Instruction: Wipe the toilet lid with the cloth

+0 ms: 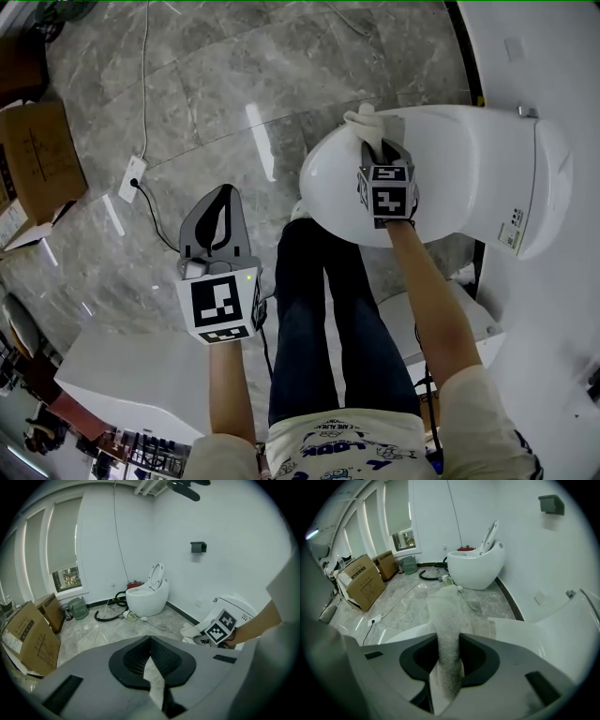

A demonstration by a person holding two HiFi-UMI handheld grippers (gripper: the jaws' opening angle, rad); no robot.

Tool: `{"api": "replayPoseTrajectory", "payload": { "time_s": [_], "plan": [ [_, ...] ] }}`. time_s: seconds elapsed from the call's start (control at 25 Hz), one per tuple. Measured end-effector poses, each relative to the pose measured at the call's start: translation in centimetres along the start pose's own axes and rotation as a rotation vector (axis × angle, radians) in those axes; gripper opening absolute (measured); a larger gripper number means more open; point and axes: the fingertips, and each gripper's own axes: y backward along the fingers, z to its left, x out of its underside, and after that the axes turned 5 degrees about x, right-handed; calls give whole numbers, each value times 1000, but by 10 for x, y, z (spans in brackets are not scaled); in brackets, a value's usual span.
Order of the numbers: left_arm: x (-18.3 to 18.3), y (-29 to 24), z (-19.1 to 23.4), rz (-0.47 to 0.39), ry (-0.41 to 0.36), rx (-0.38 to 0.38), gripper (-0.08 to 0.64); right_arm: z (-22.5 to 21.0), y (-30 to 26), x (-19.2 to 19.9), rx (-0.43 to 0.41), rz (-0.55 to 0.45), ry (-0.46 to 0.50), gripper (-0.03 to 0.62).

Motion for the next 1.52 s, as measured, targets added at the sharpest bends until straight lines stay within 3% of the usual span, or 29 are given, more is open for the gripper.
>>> {"api": "replayPoseTrajectory", "payload": {
  "time_s": [0.48, 0.76, 1.16, 1.52],
  "plan": [
    [18, 20, 18, -3, 24, -20, 3, 100, 13, 18, -159, 3, 106, 104],
    [29, 27, 25, 4, 26, -28, 3, 139, 22, 34, -203, 4, 178, 104],
    [26, 28, 21, 2, 10, -20, 3, 162, 37, 58, -294, 13, 295, 104],
    [14, 18, 0, 2, -16, 4, 3, 161, 54, 89, -382, 19, 511, 104]
  ]
}}
